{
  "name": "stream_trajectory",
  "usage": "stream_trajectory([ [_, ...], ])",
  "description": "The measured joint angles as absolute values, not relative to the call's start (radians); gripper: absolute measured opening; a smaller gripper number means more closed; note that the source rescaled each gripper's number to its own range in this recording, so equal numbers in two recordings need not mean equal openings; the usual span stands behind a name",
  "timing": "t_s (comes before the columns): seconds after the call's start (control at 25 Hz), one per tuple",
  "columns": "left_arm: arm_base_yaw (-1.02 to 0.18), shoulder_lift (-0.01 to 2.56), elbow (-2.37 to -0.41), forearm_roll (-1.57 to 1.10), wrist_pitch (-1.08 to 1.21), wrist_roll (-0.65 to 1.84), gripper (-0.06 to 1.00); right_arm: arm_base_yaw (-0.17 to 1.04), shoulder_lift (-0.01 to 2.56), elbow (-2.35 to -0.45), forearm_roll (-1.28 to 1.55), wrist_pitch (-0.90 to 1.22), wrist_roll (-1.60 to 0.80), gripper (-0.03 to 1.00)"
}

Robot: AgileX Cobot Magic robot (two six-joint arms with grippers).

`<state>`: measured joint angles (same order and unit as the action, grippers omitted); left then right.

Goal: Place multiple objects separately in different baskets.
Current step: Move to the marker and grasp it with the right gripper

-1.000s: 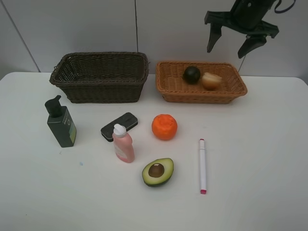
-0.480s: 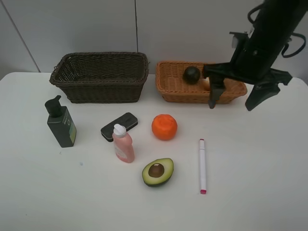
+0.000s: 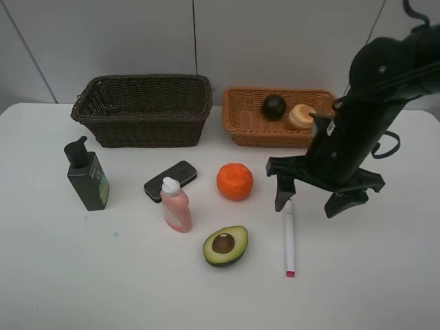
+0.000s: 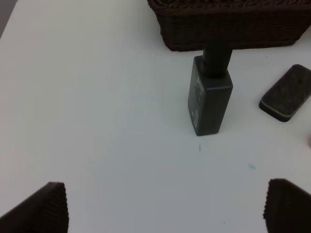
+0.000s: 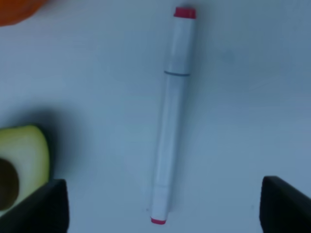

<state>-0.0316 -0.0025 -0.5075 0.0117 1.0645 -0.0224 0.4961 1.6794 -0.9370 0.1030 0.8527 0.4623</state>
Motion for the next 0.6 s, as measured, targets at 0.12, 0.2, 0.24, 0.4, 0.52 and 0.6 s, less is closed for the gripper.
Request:
stream_trajectory([
  [0.12, -0.032, -0.002, -0.507, 0.012, 1.065, -0.022, 1.00, 0.518, 1.729, -0.923, 0.100, 0.815, 0.463, 0.99],
  [0.2, -0.032, -0.002, -0.507, 0.012, 1.065, -0.022, 1.00, 0.541, 1.764, -0.923, 0.100, 0.794, 0.463, 0.99],
  [0.24, -0.032, -0.002, -0.507, 0.012, 1.065, -0.022, 1.00, 0.551, 1.784, -0.923, 0.101, 0.782, 0.463, 0.99],
  [0.4, -0.032, -0.002, -0.507, 0.012, 1.065, -0.022, 1.00, 0.563, 1.855, -0.923, 0.123, 0.753, 0.463, 0.99],
  [0.52, -0.032, -0.002, -0.507, 0.012, 1.065, -0.022, 1.00, 0.562, 1.881, -0.923, 0.127, 0.745, 0.463, 0.99],
  [0.6, -0.032, -0.002, -0.507, 0.012, 1.065, -0.022, 1.00, 0.562, 1.886, -0.923, 0.127, 0.740, 0.463, 0.99],
])
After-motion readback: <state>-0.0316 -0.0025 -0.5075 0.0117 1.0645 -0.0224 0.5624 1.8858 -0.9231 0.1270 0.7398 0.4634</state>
